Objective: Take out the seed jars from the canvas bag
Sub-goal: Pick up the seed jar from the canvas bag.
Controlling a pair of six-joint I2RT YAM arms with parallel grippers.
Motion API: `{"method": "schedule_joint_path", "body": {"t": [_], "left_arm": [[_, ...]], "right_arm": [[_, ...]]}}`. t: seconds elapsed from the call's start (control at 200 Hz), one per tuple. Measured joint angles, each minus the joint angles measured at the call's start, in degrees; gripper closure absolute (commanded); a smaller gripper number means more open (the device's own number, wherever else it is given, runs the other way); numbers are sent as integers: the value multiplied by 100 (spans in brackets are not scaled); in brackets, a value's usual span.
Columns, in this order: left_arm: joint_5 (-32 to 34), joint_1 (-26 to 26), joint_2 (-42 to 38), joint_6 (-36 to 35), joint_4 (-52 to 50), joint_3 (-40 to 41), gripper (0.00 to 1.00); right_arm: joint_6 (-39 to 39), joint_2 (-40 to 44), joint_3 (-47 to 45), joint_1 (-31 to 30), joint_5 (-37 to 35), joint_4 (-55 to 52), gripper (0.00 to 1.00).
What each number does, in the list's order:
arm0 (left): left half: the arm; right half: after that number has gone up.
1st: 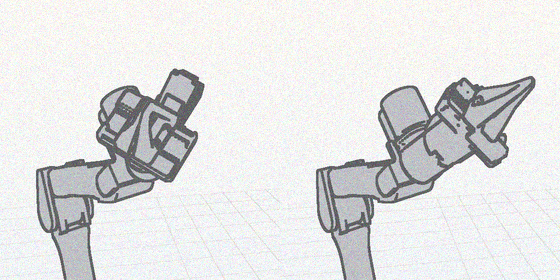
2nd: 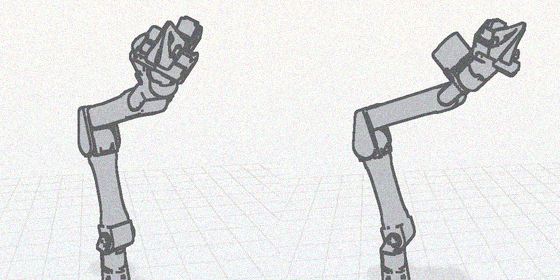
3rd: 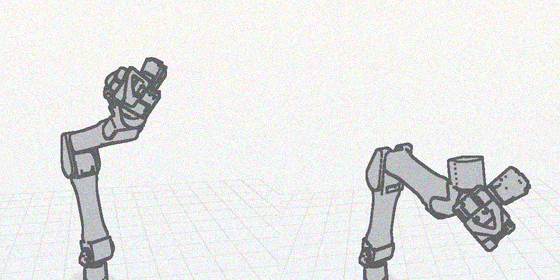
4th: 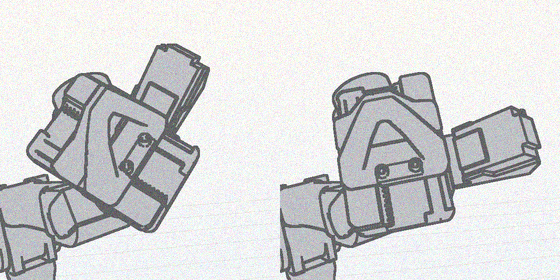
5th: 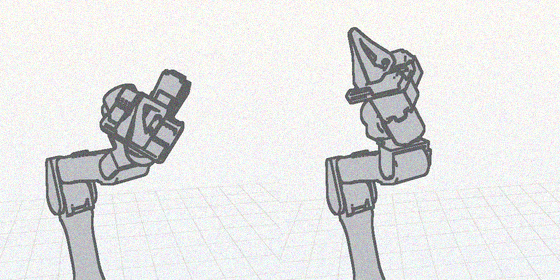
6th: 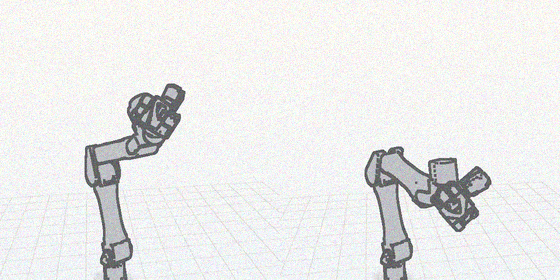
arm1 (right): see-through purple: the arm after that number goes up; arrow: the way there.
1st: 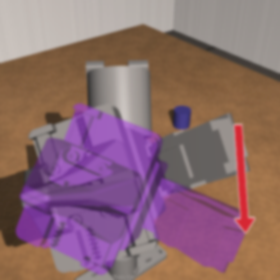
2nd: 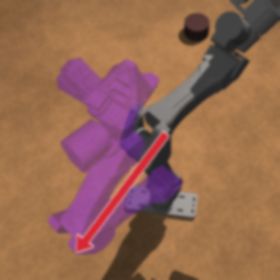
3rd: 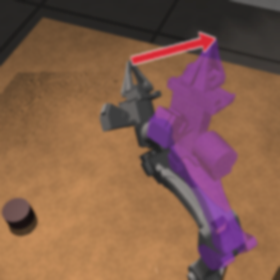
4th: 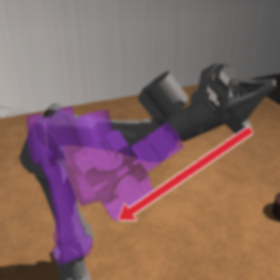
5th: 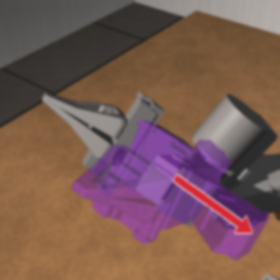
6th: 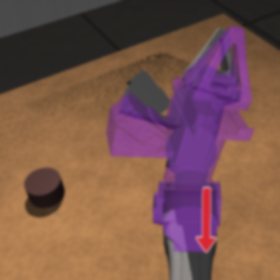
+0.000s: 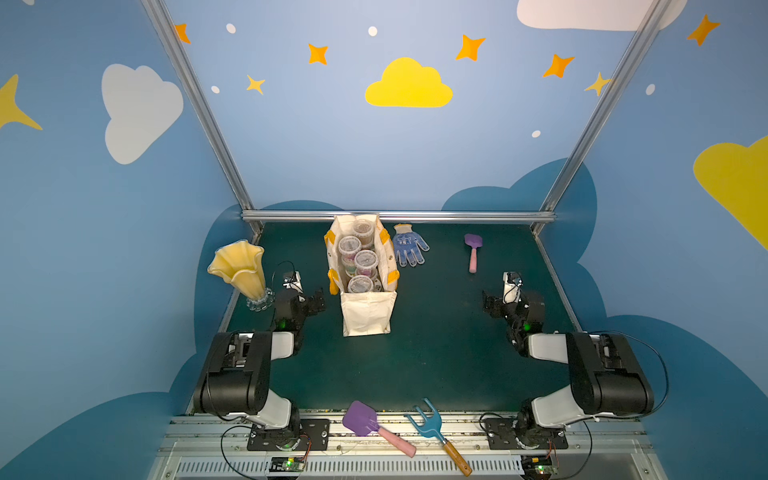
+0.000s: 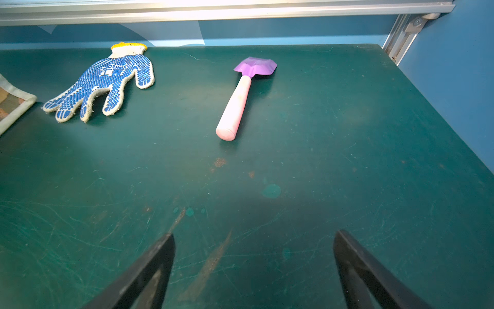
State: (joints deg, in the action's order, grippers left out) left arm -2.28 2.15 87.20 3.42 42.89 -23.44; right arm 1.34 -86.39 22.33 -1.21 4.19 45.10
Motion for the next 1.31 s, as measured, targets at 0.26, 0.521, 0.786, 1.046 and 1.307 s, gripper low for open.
{"method": "schedule_joint_path", "body": {"t": [0.26,0.521,0.786,1.046,1.307], "left_arm": [[0,0,0,0,0,0,0],[0,0,0,0,0,0,0],[31,0,-4,4,-118,-42,0],[269,2,-820,251,-2065,-1495,0],[474,-122,-2118,1012,-3272,-2330,0]], "right_arm": [[0,0,0,0,0,0,10],[0,0,0,0,2,0,10],[-13,0,0,2,-9,0,10],[-372,999,1419,26,-7,-2260,10],[-1128,2103,2201,-435,118,-3694,10]]}}
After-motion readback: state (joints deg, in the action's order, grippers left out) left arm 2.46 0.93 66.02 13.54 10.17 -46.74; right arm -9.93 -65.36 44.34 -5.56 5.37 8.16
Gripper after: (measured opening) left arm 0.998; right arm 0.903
